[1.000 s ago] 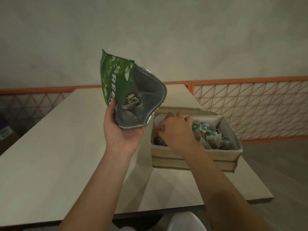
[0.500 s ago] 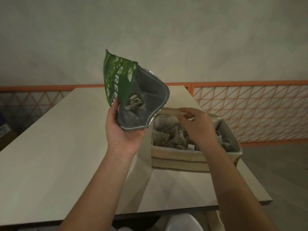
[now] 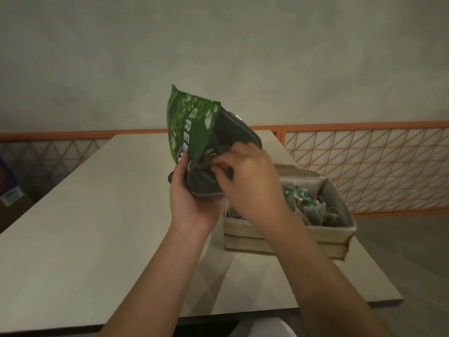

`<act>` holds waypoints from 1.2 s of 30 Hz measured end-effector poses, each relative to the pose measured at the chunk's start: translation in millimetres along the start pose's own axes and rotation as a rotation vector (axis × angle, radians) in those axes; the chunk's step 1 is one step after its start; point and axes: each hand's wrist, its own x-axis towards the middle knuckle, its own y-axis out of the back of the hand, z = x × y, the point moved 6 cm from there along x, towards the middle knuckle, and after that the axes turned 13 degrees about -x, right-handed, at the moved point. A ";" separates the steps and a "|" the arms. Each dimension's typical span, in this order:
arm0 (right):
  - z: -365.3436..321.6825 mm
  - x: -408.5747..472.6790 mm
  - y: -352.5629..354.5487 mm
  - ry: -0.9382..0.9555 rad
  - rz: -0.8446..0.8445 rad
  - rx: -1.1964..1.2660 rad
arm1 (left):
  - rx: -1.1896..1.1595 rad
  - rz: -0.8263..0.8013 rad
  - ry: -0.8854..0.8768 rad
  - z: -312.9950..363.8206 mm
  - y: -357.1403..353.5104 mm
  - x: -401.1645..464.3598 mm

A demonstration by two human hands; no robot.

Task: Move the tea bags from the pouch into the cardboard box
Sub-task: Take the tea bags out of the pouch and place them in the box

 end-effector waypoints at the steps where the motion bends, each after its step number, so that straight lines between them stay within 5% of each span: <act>1: -5.3 5.1 -4.6 0.030 -0.026 -0.084 | -0.004 0.011 0.007 -1.9 0.9 -0.7; 8: -5.2 25.5 -42.6 0.133 -0.396 -0.383 | 0.031 0.039 0.018 -6.3 -3.1 -2.4; 12: 10.1 28.2 -38.8 -0.001 -0.361 -0.106 | 0.035 0.056 0.004 0.0 -1.4 1.8; 28: 81.3 -12.0 43.2 -0.646 0.193 1.064 | -0.004 0.039 0.049 6.2 14.8 8.6; 33: 92.8 -24.6 55.4 -0.614 0.405 1.089 | -0.031 0.013 0.052 5.3 15.7 9.9; 36: 103.4 -36.4 43.9 -0.673 0.365 0.950 | -0.055 0.025 0.034 5.0 18.5 10.3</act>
